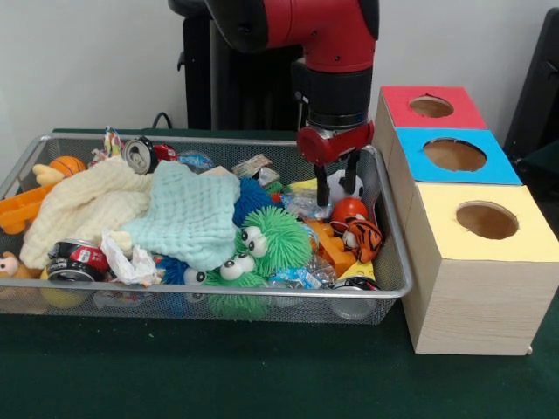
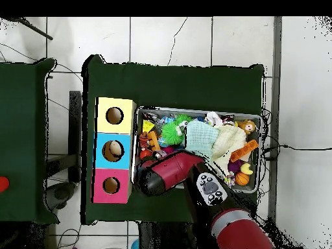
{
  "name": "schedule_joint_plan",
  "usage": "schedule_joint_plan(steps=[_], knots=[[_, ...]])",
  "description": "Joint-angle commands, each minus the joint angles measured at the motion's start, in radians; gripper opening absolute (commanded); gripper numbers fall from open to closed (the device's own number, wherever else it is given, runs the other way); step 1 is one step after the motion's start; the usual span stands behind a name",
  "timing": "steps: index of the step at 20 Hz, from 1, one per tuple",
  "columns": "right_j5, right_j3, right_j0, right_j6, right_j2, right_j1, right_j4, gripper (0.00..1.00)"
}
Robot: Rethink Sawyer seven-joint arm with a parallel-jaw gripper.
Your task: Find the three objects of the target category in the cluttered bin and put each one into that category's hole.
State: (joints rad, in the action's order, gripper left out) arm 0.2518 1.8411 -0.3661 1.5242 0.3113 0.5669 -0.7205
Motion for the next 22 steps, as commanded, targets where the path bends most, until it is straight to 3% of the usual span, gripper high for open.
schedule_joint_plan(steps=[1, 16, 22], knots=[[-0.035, -0.066, -0.047, 0.052, 0.001, -0.08, -0.041, 1.0], [0.052, 0.004, -0.209, -0.062, 0.147, -0.028, -0.018, 1.0], [0.008, -0.046, -0.178, -0.023, 0.103, -0.09, -0.069, 1.0]])
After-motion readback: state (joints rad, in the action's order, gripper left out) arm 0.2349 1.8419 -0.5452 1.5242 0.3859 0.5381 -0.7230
